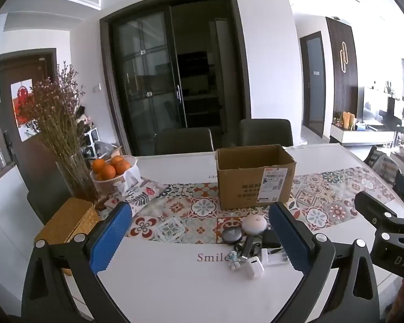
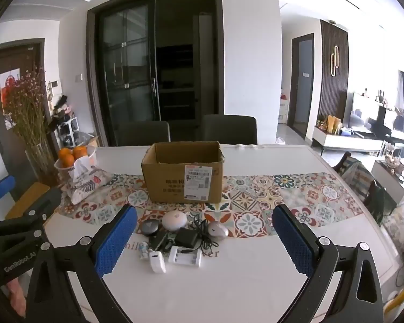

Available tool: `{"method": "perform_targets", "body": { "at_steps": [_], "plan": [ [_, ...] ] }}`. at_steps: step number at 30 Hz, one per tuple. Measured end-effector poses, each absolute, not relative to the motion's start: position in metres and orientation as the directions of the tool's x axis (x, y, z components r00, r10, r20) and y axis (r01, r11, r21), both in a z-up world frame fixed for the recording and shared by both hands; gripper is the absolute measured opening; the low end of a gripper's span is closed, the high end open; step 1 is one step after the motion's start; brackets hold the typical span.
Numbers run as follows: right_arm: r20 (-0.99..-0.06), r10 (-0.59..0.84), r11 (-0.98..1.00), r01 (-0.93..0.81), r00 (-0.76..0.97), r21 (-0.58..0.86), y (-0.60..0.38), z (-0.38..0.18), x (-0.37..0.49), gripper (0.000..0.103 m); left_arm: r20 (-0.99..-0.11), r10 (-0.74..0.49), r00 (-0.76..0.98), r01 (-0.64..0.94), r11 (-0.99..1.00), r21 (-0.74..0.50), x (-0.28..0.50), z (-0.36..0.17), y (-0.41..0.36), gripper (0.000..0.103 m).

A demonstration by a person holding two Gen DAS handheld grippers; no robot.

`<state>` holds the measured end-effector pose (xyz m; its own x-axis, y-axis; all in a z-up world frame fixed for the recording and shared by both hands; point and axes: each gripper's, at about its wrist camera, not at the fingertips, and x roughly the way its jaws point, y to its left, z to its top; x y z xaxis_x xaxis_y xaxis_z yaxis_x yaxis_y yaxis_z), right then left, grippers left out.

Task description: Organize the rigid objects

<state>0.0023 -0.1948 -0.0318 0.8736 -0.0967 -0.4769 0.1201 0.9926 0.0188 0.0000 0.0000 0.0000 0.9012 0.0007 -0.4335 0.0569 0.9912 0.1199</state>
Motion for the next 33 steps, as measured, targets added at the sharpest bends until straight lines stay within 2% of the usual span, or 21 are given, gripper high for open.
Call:
{"method": "perform_targets", "body": {
  "at_steps": [33],
  "plan": [
    [-0.461, -0.104, 0.993, 0.12, 0.881, 0.005, -0.197, -0.03, 0.005, 0.101, -0.407, -0.008, 0.913, 0.057, 0.992, 0.109, -0.001, 0.005, -0.004, 0.103]
  ]
}}
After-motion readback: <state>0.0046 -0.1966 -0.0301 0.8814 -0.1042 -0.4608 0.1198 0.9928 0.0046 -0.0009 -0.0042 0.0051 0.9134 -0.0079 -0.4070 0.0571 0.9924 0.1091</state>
